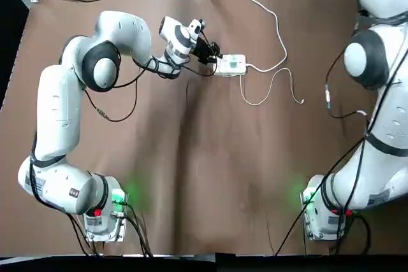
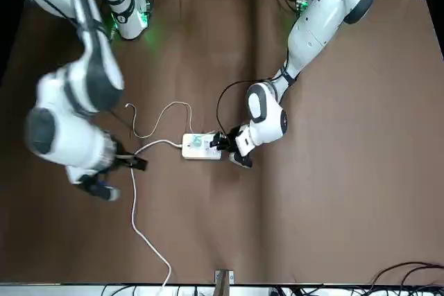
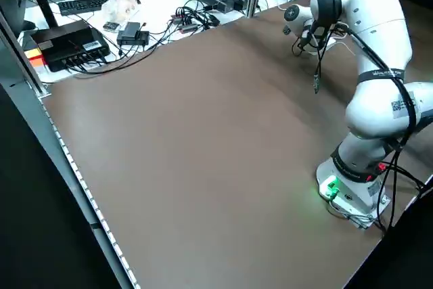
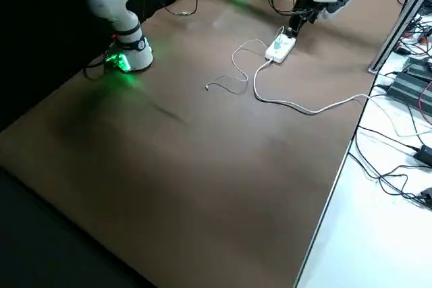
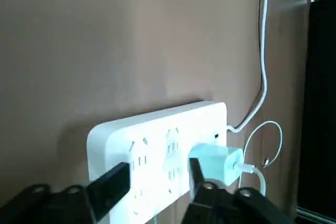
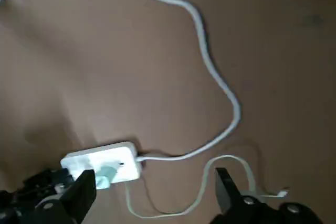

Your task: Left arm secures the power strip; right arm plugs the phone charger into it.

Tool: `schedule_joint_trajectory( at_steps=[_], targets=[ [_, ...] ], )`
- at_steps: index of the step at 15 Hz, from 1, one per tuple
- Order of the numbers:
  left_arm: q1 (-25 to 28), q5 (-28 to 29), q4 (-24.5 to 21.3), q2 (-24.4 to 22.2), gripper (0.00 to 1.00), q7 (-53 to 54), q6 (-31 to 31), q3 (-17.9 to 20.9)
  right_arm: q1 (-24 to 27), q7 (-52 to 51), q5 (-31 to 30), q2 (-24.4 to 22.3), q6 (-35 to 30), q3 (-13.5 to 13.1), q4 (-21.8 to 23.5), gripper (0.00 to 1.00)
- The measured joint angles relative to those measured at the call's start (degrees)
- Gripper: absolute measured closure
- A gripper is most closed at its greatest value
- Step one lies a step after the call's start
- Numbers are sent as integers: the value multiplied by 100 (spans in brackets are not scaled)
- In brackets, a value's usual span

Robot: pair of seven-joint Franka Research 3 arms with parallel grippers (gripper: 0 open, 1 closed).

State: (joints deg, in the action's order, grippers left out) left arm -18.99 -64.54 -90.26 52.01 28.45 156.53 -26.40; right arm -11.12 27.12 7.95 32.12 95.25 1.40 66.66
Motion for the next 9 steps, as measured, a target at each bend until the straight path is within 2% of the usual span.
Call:
schedule_joint_trajectory(
  at_steps=[4, 5, 9],
  targets=[
    [23, 0, 34, -1, 7, -26, 142, 54, 495, -324, -1, -429, -229, -8, -1, 0],
    [70, 1, 58, -38, 0, -116, 169, 67, 599, -325, -4, -729, -396, -13, -2, 0],
    [126, 3, 62, -394, 1, -386, 175, 73, 859, -358, -5, -1385, -886, -19, 3, 0]
  ],
)
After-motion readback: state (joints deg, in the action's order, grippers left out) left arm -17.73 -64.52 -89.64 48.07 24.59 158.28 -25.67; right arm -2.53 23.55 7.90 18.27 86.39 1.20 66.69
